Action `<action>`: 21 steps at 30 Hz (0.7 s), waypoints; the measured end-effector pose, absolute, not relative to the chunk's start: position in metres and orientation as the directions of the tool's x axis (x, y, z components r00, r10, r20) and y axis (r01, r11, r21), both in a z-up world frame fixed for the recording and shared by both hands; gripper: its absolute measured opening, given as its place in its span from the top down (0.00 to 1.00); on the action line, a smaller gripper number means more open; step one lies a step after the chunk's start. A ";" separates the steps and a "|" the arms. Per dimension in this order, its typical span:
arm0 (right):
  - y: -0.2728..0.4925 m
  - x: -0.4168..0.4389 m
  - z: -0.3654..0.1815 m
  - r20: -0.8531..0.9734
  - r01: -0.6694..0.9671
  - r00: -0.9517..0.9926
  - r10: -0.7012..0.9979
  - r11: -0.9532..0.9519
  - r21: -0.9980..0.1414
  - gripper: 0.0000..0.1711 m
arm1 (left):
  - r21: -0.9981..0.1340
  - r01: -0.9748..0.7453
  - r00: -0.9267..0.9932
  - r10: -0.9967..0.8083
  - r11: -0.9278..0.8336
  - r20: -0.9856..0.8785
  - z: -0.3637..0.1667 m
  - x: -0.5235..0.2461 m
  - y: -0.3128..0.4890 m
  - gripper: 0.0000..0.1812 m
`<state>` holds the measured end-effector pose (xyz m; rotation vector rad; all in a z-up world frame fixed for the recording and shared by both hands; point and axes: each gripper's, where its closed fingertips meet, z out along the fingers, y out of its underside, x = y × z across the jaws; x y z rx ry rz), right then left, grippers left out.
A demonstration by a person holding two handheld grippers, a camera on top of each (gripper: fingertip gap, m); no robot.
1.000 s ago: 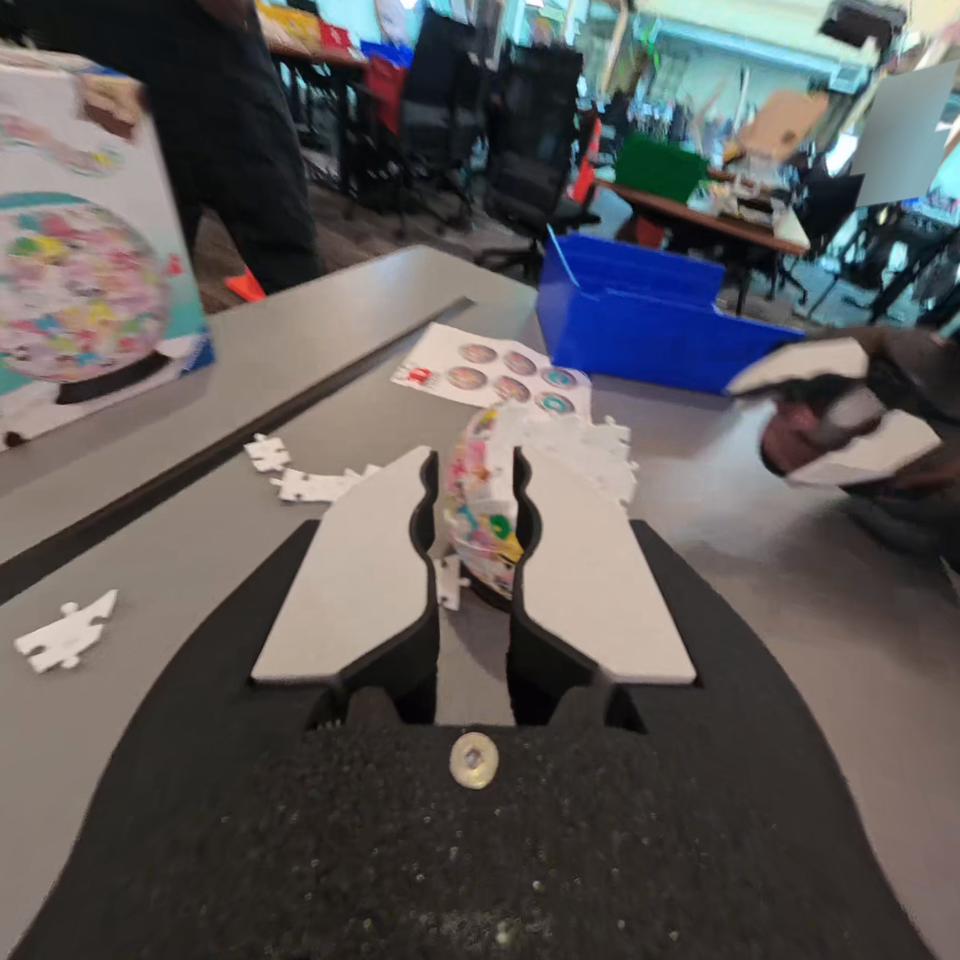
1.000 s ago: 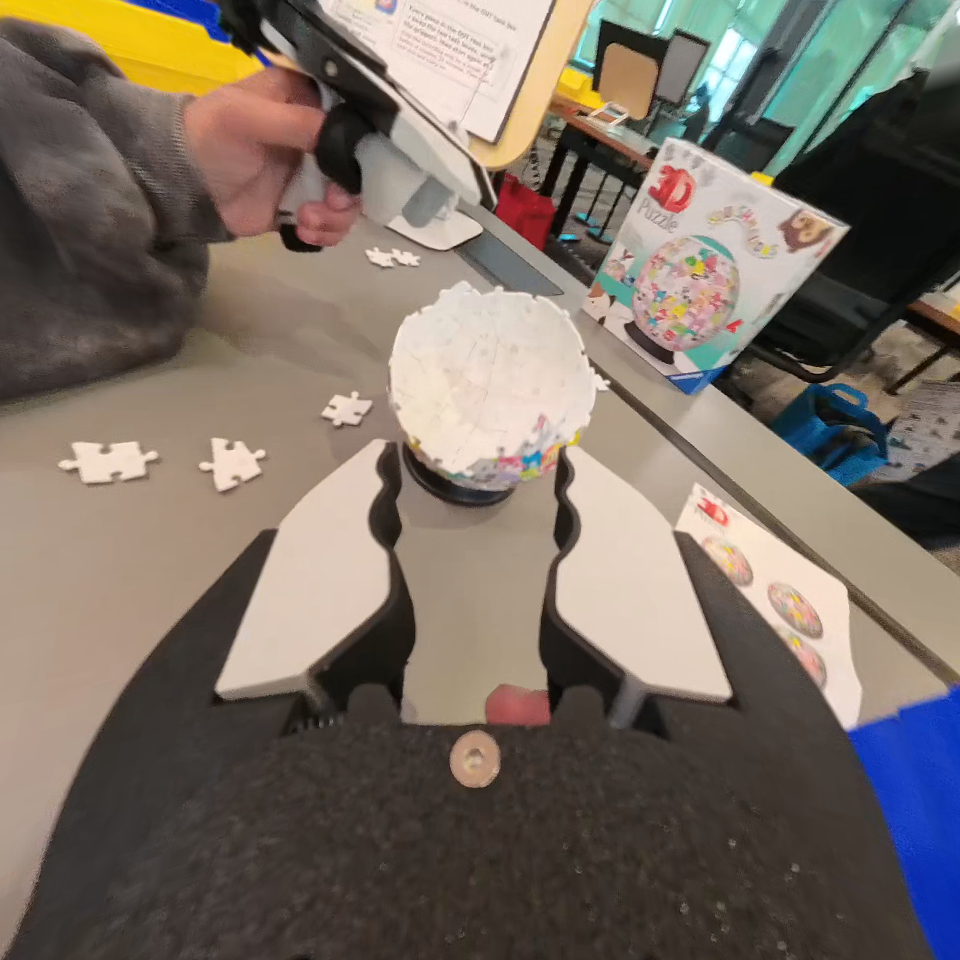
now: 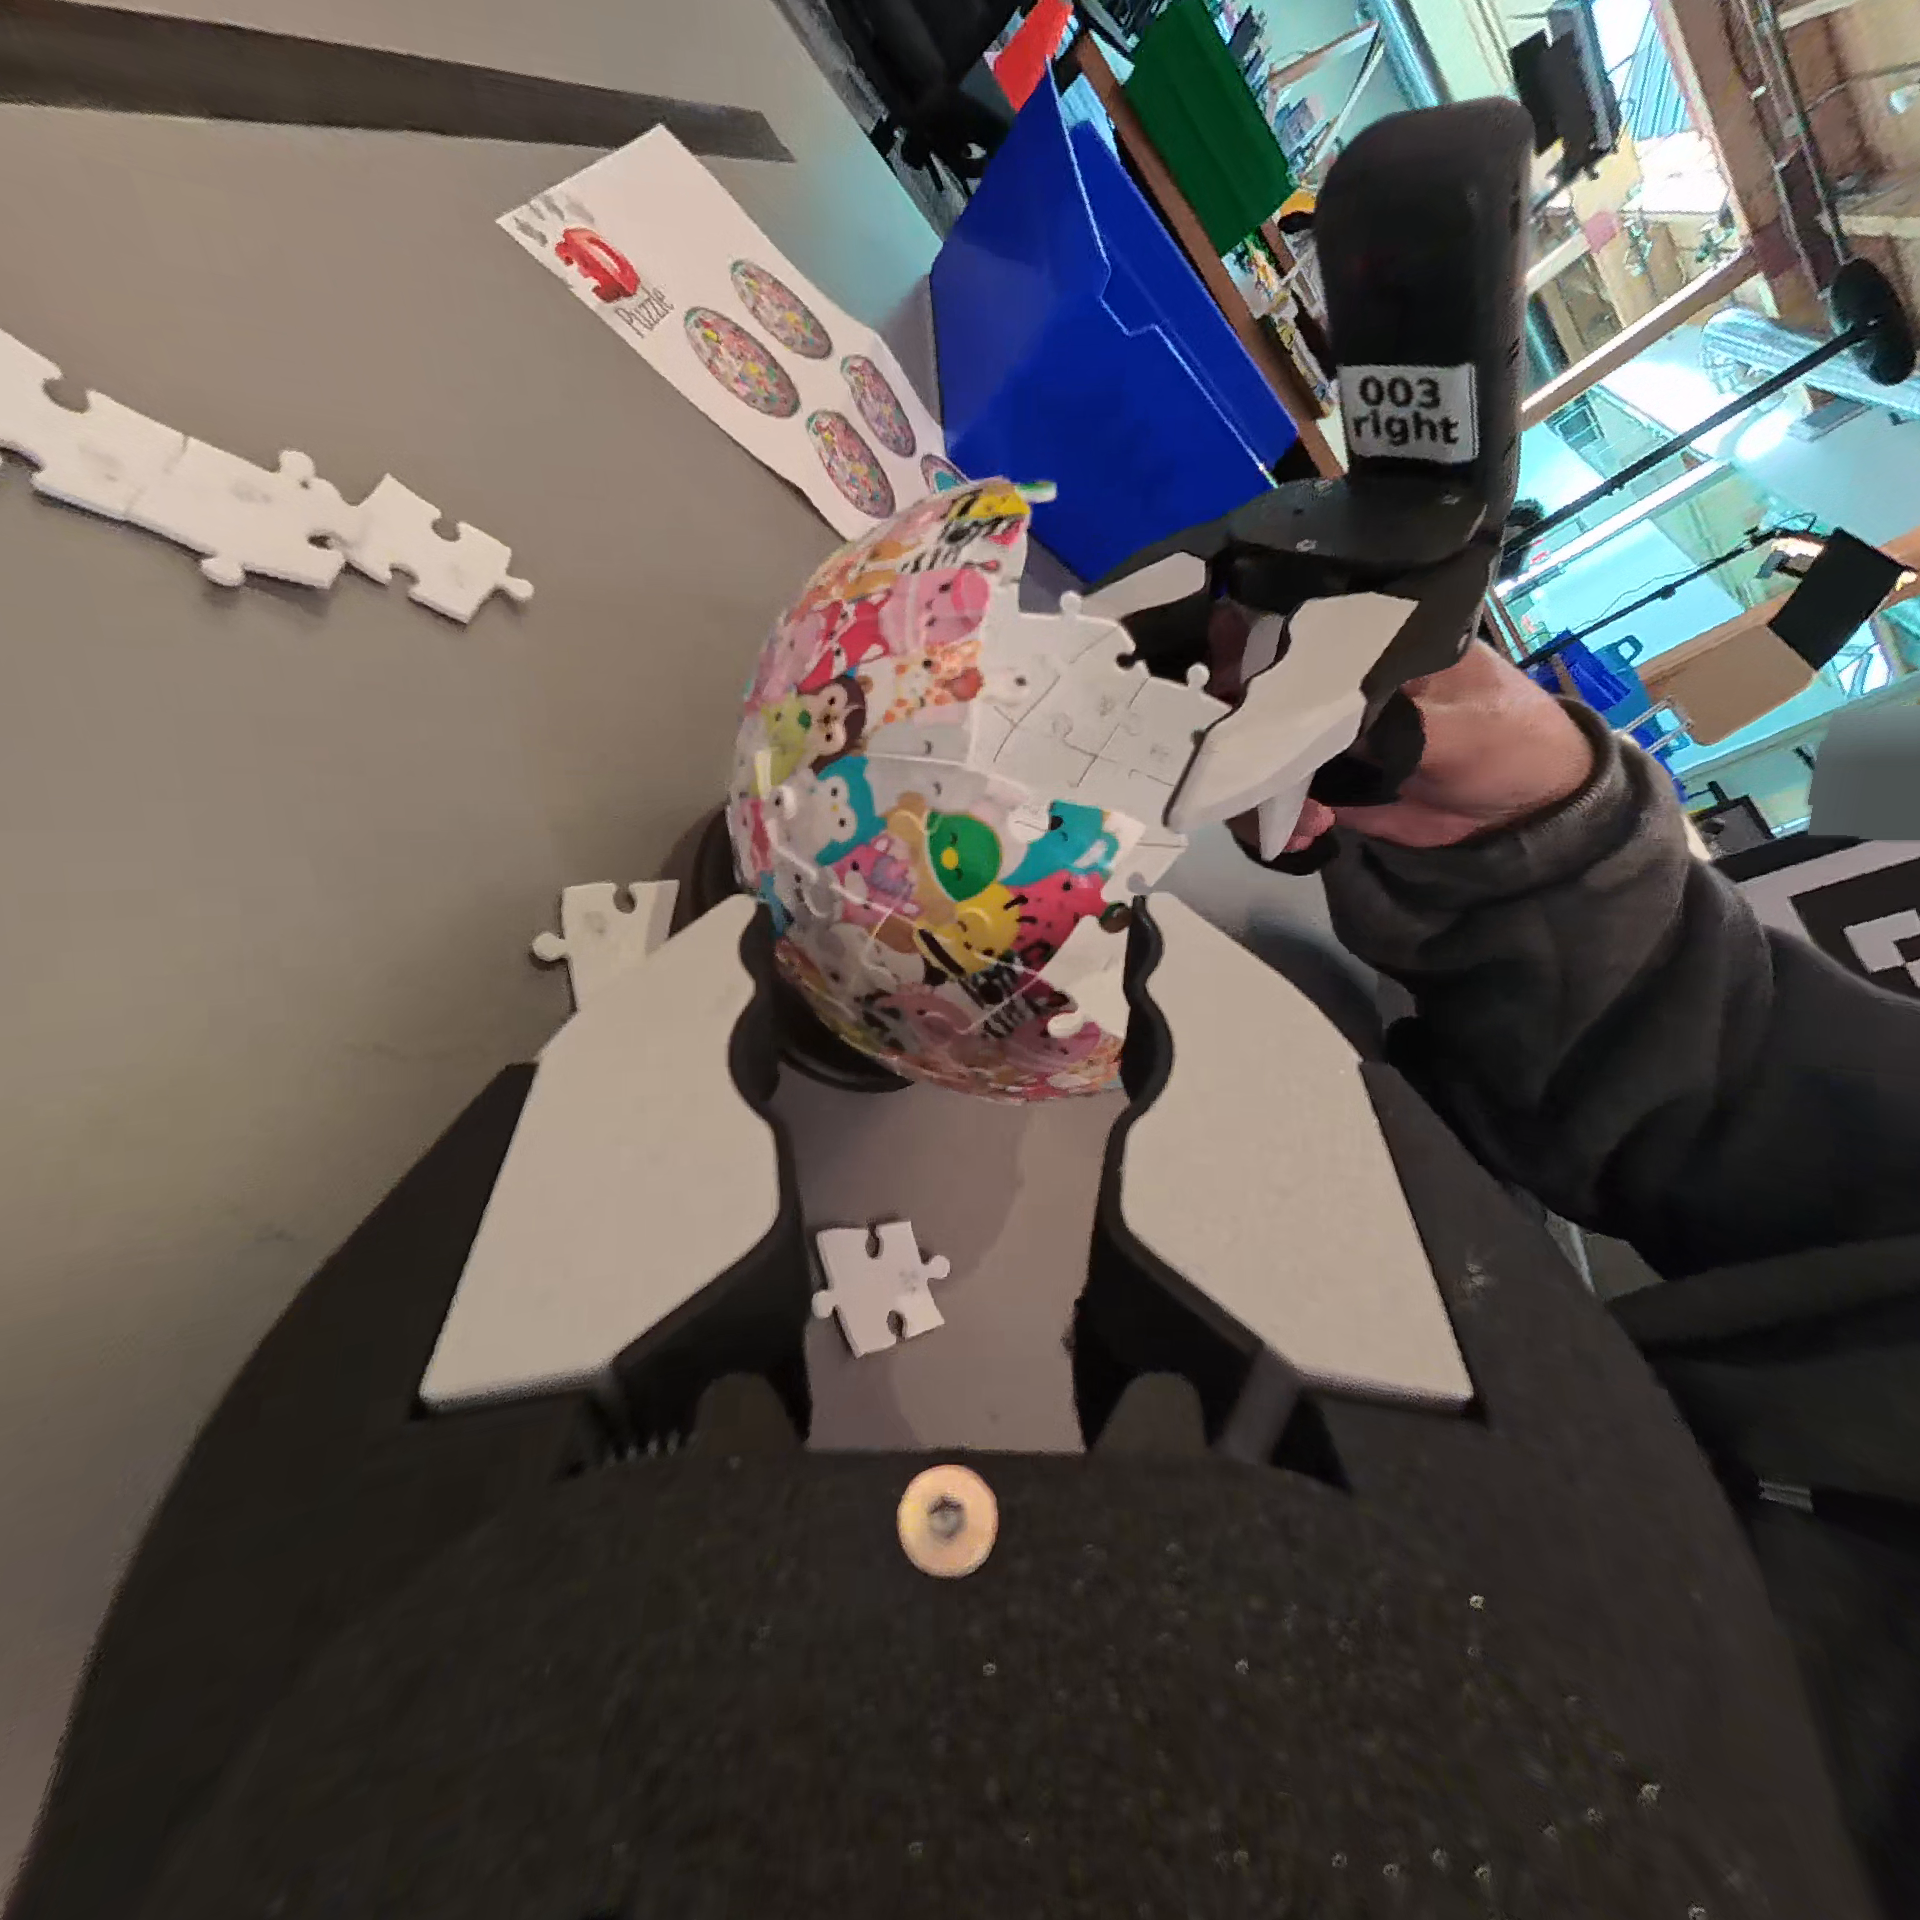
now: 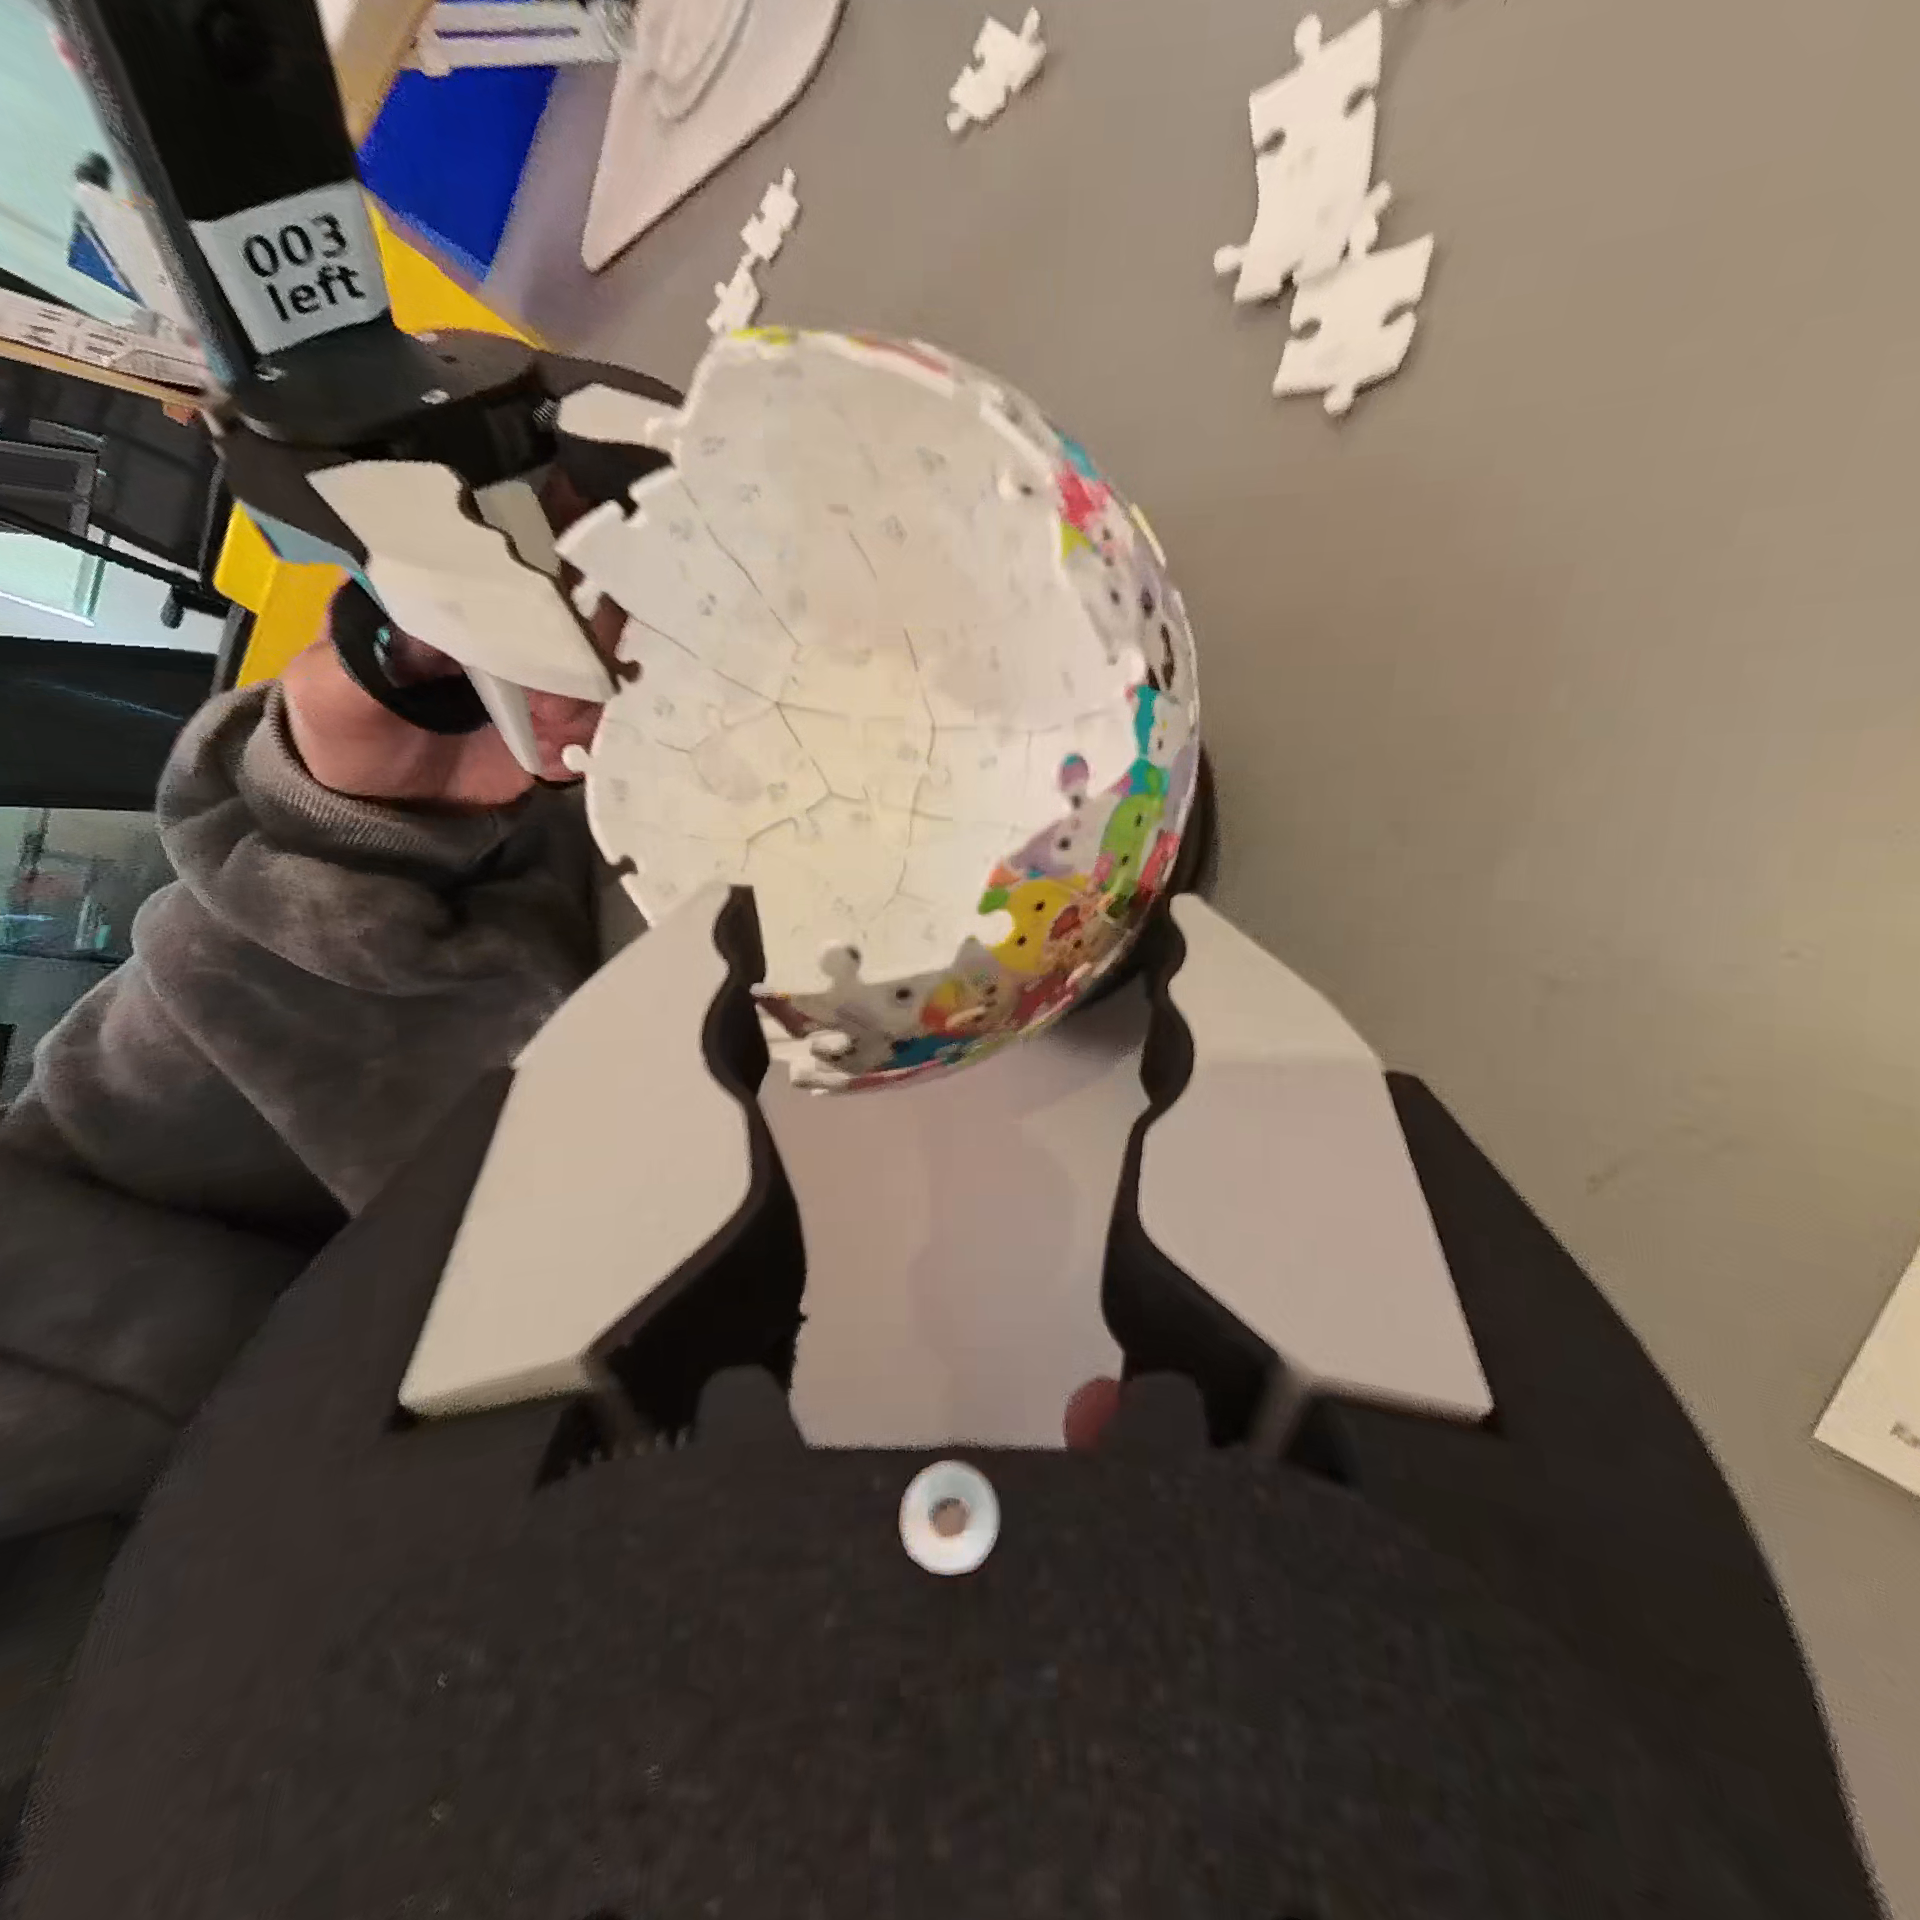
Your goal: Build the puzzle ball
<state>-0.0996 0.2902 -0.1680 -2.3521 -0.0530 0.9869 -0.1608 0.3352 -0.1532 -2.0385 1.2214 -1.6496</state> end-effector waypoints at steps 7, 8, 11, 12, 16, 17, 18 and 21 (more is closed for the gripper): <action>0.286 -0.096 -0.148 -0.664 -0.144 0.700 0.264 -0.858 -0.493 0.56 | -0.620 -0.499 0.010 -0.720 -0.605 0.694 -0.143 -0.161 0.336 0.66; 0.285 -0.093 -0.141 -0.640 -0.128 0.704 0.307 -0.832 -0.540 0.56 | -0.641 -0.486 -0.013 -0.728 -0.594 0.685 -0.136 -0.162 0.336 0.65; 0.278 -0.084 -0.122 -0.483 -0.038 0.718 0.500 -0.666 -0.745 0.62 | -0.738 -0.448 -0.057 -0.807 -0.505 0.587 -0.122 -0.170 0.335 0.64; 0.273 -0.083 -0.118 -0.404 0.003 0.719 0.565 -0.584 -0.812 0.62 | -0.768 -0.449 -0.060 -0.842 -0.457 0.536 -0.122 -0.174 0.333 0.63; 0.257 -0.086 -0.119 -0.005 0.221 0.707 0.707 -0.228 -0.948 0.52 | -0.864 -0.417 -0.075 -0.937 -0.282 0.342 -0.127 -0.190 0.314 0.60; 0.257 -0.086 -0.125 0.081 0.287 0.703 0.706 -0.178 -0.941 0.47 | -0.890 -0.390 -0.073 -0.955 -0.237 0.287 -0.129 -0.192 0.308 0.58; 0.257 -0.086 -0.133 0.166 0.362 0.687 0.708 -0.134 -0.922 0.45 | -0.907 -0.379 -0.059 -0.973 -0.183 0.221 -0.134 -0.194 0.303 0.54; 0.267 -0.077 -0.153 0.318 0.515 0.664 0.677 -0.105 -0.851 0.36 | -0.897 -0.441 0.024 -0.999 -0.029 0.021 -0.156 -0.199 0.300 0.45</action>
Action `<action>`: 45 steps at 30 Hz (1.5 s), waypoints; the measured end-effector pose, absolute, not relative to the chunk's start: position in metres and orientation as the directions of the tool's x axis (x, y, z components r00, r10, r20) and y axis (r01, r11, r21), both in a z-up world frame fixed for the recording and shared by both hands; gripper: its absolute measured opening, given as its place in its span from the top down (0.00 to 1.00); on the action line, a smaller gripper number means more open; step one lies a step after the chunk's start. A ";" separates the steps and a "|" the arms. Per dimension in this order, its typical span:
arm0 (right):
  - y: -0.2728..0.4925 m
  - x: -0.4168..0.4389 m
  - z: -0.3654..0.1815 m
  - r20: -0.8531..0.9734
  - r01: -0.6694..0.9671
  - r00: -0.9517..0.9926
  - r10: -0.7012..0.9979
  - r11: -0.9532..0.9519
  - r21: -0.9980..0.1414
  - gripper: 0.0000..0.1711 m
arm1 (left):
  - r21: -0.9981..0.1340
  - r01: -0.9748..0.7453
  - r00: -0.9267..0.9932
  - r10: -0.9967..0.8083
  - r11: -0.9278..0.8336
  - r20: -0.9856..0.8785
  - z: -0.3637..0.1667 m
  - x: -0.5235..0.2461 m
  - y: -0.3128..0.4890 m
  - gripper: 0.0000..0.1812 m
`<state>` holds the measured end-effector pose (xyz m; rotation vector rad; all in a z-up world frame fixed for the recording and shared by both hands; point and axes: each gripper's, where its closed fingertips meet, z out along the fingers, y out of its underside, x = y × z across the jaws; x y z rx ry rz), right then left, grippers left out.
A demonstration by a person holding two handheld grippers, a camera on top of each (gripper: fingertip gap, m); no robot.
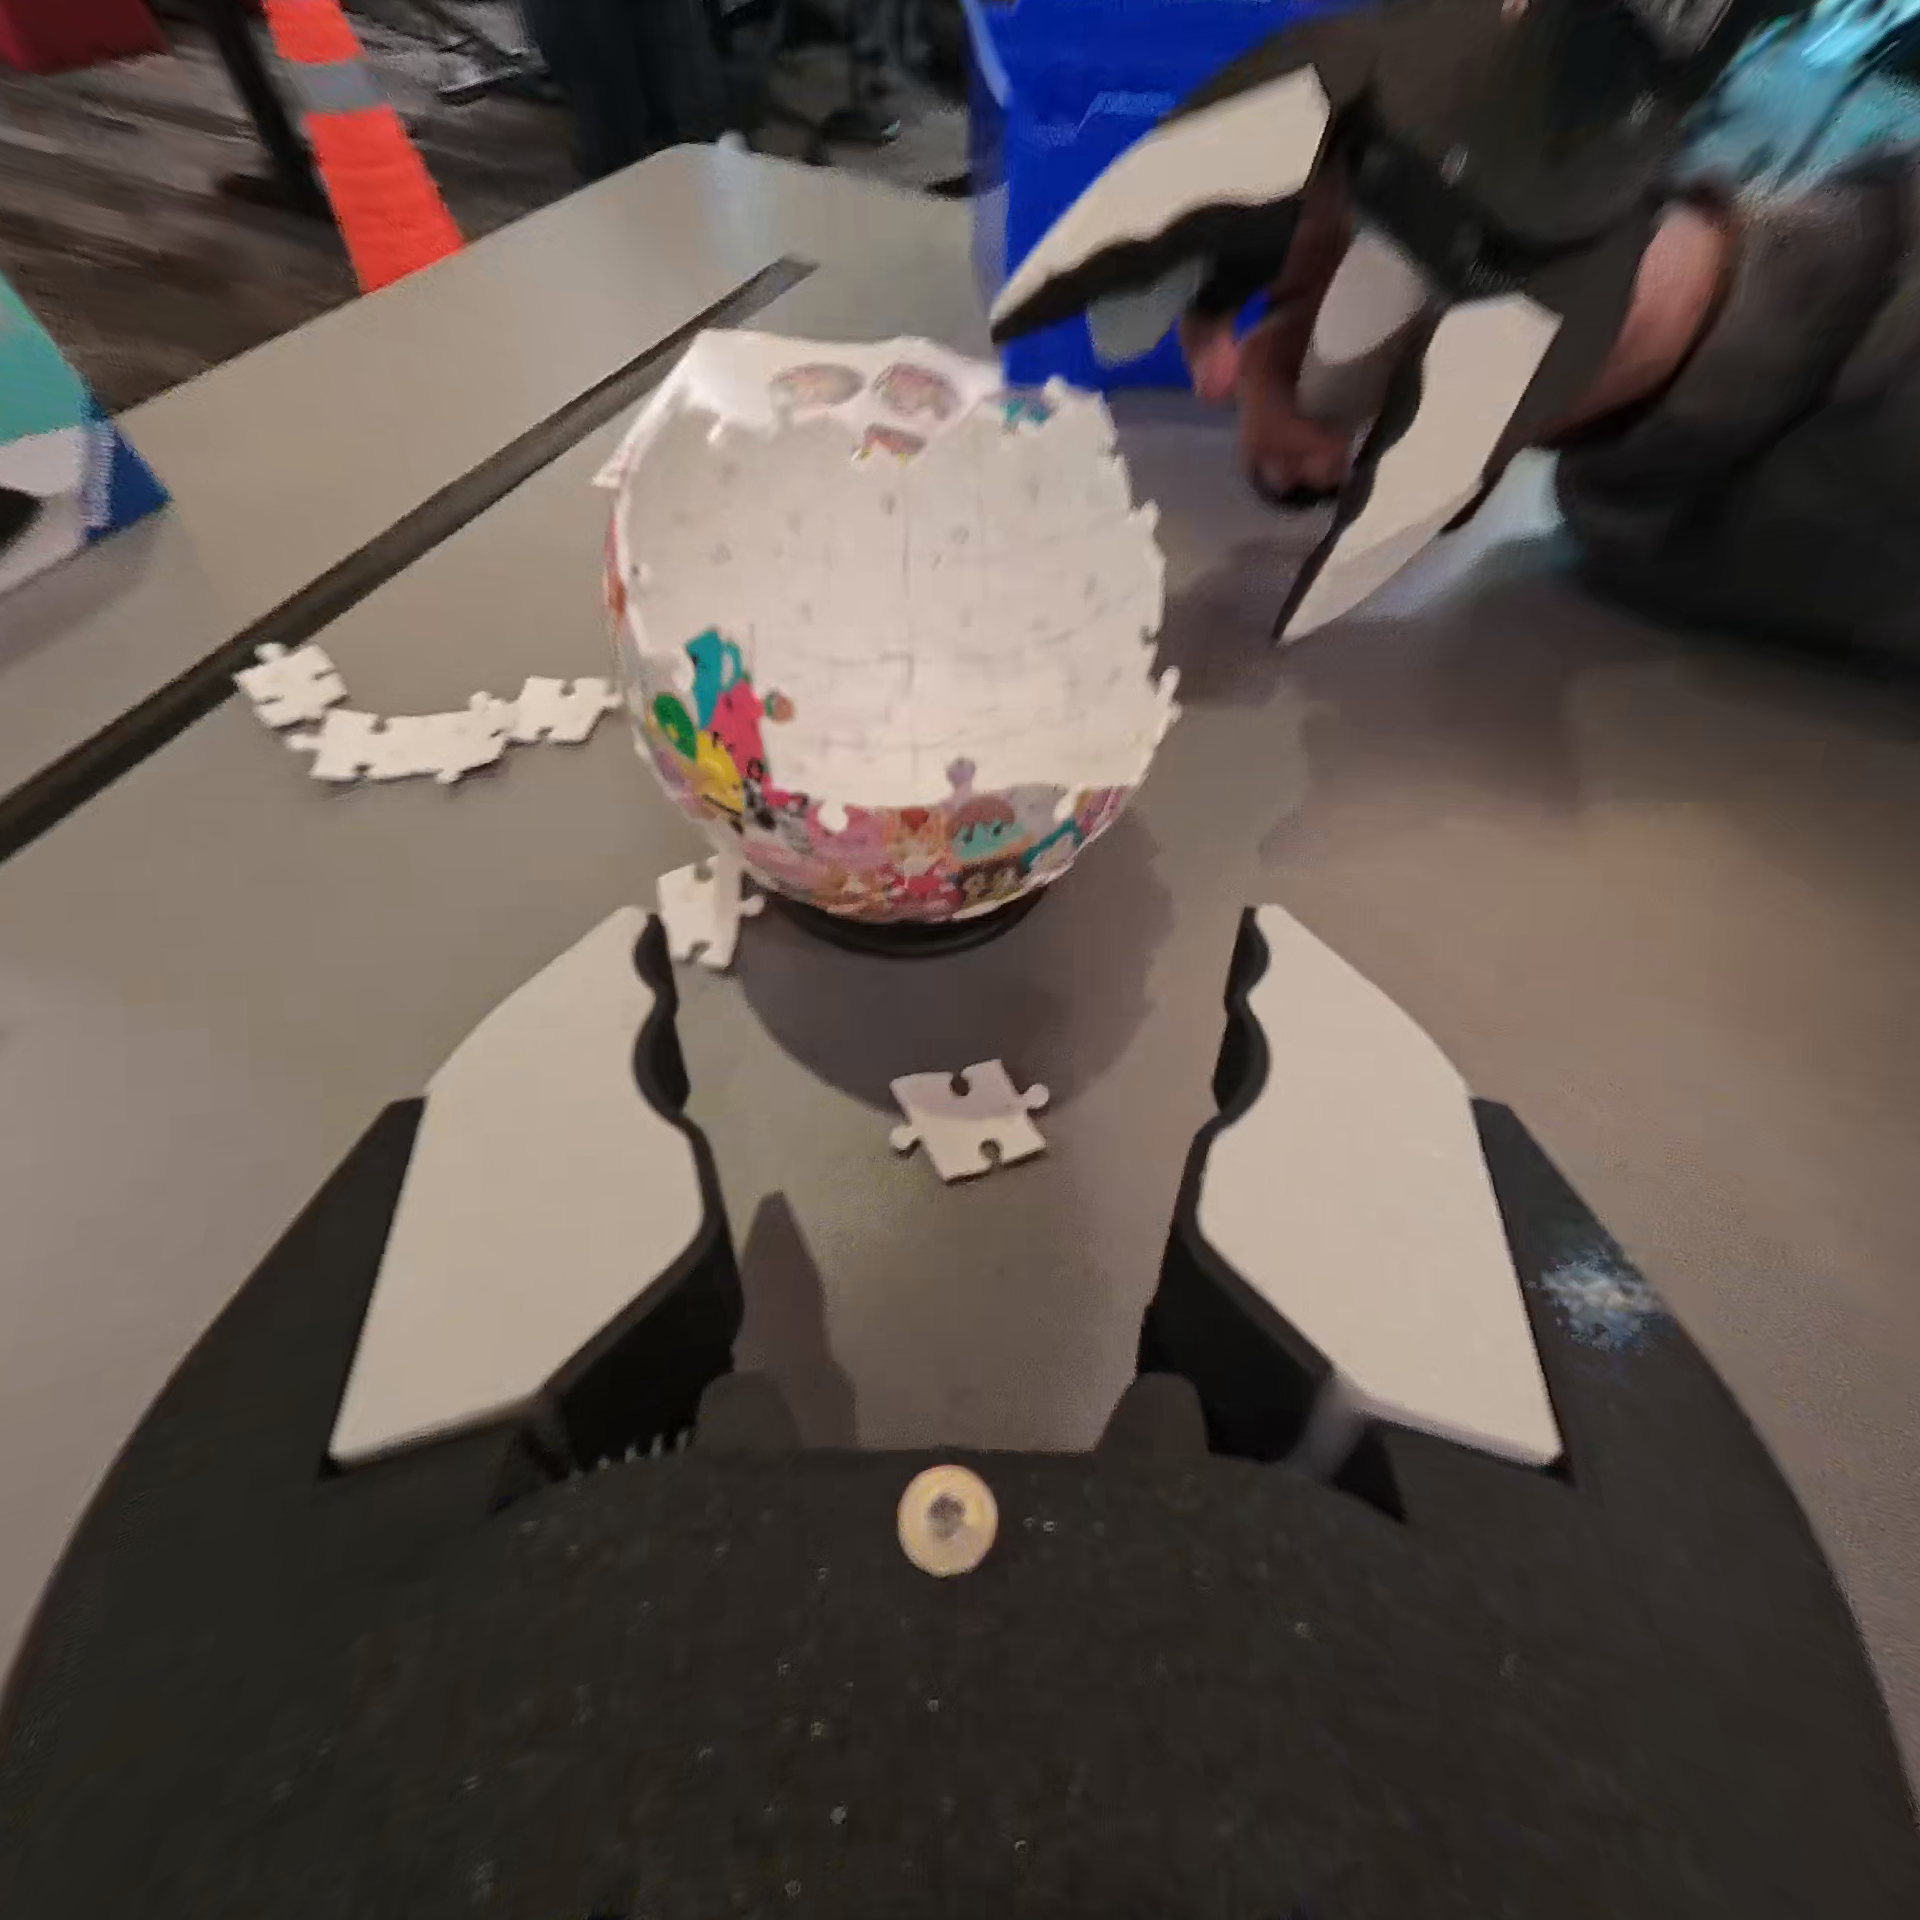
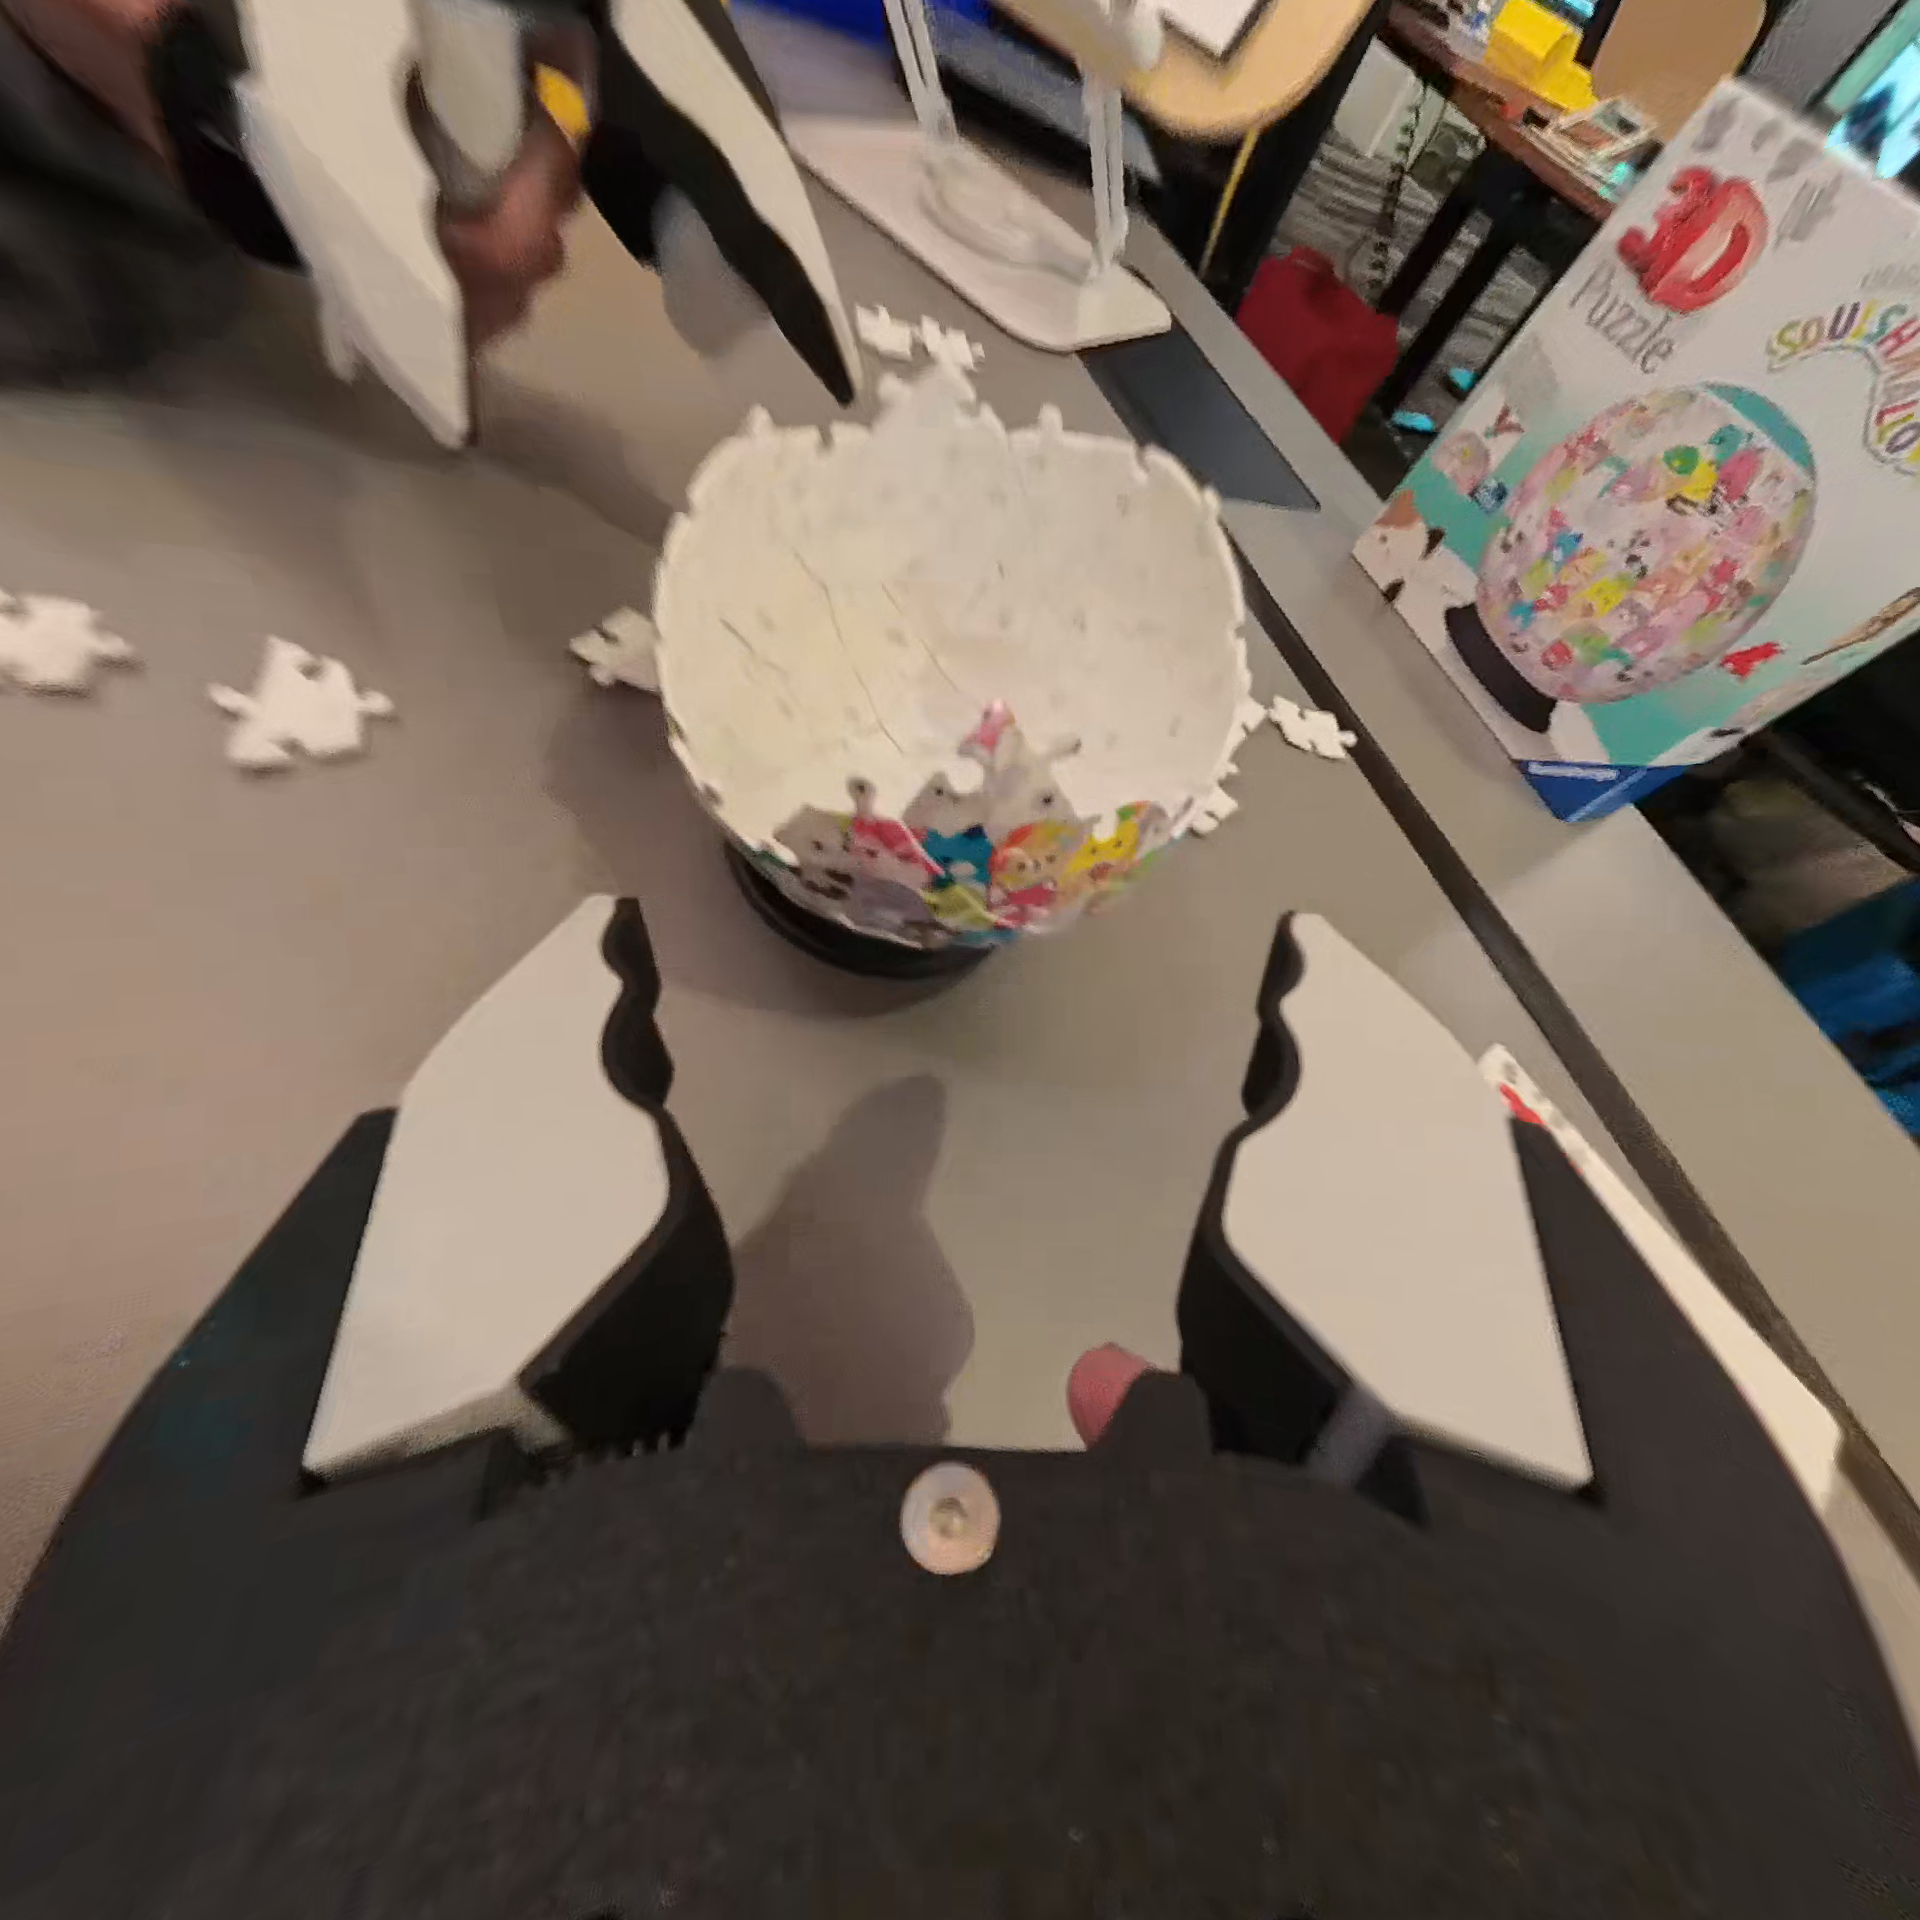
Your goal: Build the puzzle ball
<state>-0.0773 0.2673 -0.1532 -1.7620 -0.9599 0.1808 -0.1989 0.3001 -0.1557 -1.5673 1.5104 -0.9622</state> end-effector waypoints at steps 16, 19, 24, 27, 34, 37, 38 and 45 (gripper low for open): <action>0.297 -0.092 -0.194 0.170 0.602 0.582 0.795 -0.281 -0.747 0.38 | -0.772 -0.632 -0.029 -0.998 0.066 -0.062 -0.202 -0.167 0.307 0.49; 0.297 -0.095 -0.191 0.151 0.590 0.582 0.799 -0.287 -0.754 0.38 | -0.777 -0.628 -0.032 -0.999 0.042 -0.029 -0.200 -0.166 0.306 0.50; 0.295 -0.098 -0.186 0.062 0.559 0.601 0.797 -0.363 -0.746 0.38 | -0.778 -0.628 -0.045 -0.997 -0.017 0.058 -0.196 -0.167 0.304 0.50; 0.293 -0.097 -0.185 0.027 0.553 0.611 0.791 -0.402 -0.730 0.38 | -0.772 -0.634 -0.055 -0.993 -0.045 0.102 -0.195 -0.167 0.303 0.50; 0.294 -0.099 -0.178 -0.140 0.444 0.635 0.760 -0.507 -0.739 0.38 | -0.757 -0.637 -0.063 -0.970 -0.143 0.236 -0.194 -0.164 0.304 0.51; 0.293 -0.098 -0.181 -0.133 0.457 0.632 0.764 -0.506 -0.732 0.38 | -0.750 -0.639 -0.071 -0.956 -0.175 0.284 -0.194 -0.166 0.304 0.51; 0.292 -0.098 -0.182 -0.122 0.465 0.630 0.767 -0.498 -0.732 0.37 | -0.751 -0.637 -0.069 -0.956 -0.177 0.285 -0.194 -0.167 0.305 0.52; 0.283 -0.092 -0.183 0.023 0.521 0.630 0.777 -0.401 -0.754 0.35 | -0.776 -0.621 -0.070 -0.977 -0.114 0.199 -0.196 -0.173 0.305 0.56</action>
